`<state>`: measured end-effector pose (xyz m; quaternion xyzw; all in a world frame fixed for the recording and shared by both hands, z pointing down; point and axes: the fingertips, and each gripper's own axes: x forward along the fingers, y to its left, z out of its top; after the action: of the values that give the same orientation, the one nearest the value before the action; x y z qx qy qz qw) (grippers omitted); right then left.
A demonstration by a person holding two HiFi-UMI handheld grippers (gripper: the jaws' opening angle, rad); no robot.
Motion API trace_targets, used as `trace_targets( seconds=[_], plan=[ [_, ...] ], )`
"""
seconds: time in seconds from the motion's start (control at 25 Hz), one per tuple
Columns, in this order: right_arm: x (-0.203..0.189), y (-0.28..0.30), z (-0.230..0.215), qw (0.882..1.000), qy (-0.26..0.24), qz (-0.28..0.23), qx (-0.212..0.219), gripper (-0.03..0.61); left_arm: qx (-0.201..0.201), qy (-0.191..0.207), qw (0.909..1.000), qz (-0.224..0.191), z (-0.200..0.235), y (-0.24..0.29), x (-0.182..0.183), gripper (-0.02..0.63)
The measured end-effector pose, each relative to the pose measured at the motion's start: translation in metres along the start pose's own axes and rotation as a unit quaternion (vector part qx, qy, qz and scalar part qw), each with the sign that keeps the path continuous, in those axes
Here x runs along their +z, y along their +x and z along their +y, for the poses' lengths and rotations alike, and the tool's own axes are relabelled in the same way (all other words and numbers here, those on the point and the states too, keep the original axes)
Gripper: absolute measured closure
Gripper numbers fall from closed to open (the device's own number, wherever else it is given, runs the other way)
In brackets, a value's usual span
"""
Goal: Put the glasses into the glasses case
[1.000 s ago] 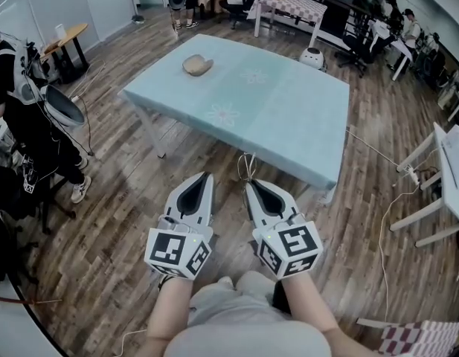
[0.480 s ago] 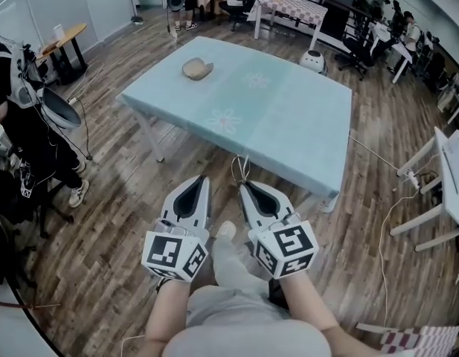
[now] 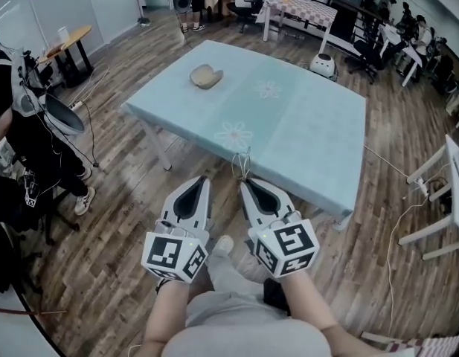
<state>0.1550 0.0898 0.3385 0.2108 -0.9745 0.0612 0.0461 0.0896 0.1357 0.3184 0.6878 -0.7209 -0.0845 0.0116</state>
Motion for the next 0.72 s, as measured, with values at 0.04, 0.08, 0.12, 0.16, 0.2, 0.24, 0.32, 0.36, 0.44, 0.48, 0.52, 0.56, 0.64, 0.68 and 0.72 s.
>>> trace_targets(
  seconds=[0.04,0.08,0.12,0.16,0.2,0.24,0.32,0.36,0.44,0.48,0.52,0.56,0.64,0.68,0.72],
  plan=[
    [0.002,0.007,-0.001,1.0,0.001,-0.001,0.001,0.552,0.0,0.001,1.0,0.0,0.005,0.005,0.0,0.607],
    [0.004,0.014,-0.003,1.0,0.002,-0.002,0.001,0.552,0.0,0.002,1.0,0.0,0.011,0.01,0.0,0.607],
    [0.005,0.022,-0.005,1.0,0.004,-0.003,0.001,0.552,0.0,0.002,1.0,0.002,0.015,0.015,0.0,0.607],
    [0.006,0.03,-0.007,1.0,0.006,-0.004,0.001,0.552,-0.001,0.002,1.0,0.004,0.02,0.02,-0.001,0.607],
    [0.007,0.038,-0.009,1.0,0.008,-0.004,0.001,0.552,-0.002,0.002,1.0,0.007,0.026,0.026,-0.002,0.606],
    [0.007,0.047,-0.011,1.0,0.009,-0.004,0.001,0.552,-0.002,0.002,1.0,0.009,0.032,0.031,-0.003,0.607],
    [0.008,0.065,-0.015,1.0,0.013,-0.003,0.001,0.552,-0.002,0.002,0.9999,0.011,0.046,0.042,-0.003,0.607],
    [0.008,0.074,-0.017,1.0,0.015,-0.002,0.001,0.552,-0.002,0.002,0.9999,0.012,0.053,0.048,-0.003,0.606],
    [0.009,0.09,-0.021,1.0,0.018,-0.002,0.0,0.552,-0.004,0.004,0.9999,0.013,0.066,0.059,-0.002,0.606],
    [0.01,0.099,-0.023,1.0,0.02,-0.002,-0.001,0.552,-0.006,0.005,0.9999,0.014,0.072,0.065,-0.002,0.606],
    [0.011,0.107,-0.025,1.0,0.022,-0.003,-0.002,0.552,-0.008,0.005,0.9998,0.016,0.078,0.071,-0.002,0.606],
    [0.012,0.115,-0.027,1.0,0.024,-0.004,-0.002,0.552,-0.01,0.006,0.9998,0.018,0.084,0.077,-0.003,0.607],
    [0.013,0.132,-0.032,1.0,0.028,-0.005,-0.002,0.552,-0.014,0.008,0.9996,0.022,0.094,0.091,-0.005,0.607],
    [0.014,0.14,-0.035,1.0,0.029,-0.005,-0.003,0.552,-0.017,0.008,0.9996,0.023,0.099,0.099,-0.006,0.607],
    [0.015,0.148,-0.039,1.0,0.031,-0.005,-0.004,0.552,-0.02,0.008,0.9995,0.024,0.104,0.107,-0.005,0.607]
  ],
)
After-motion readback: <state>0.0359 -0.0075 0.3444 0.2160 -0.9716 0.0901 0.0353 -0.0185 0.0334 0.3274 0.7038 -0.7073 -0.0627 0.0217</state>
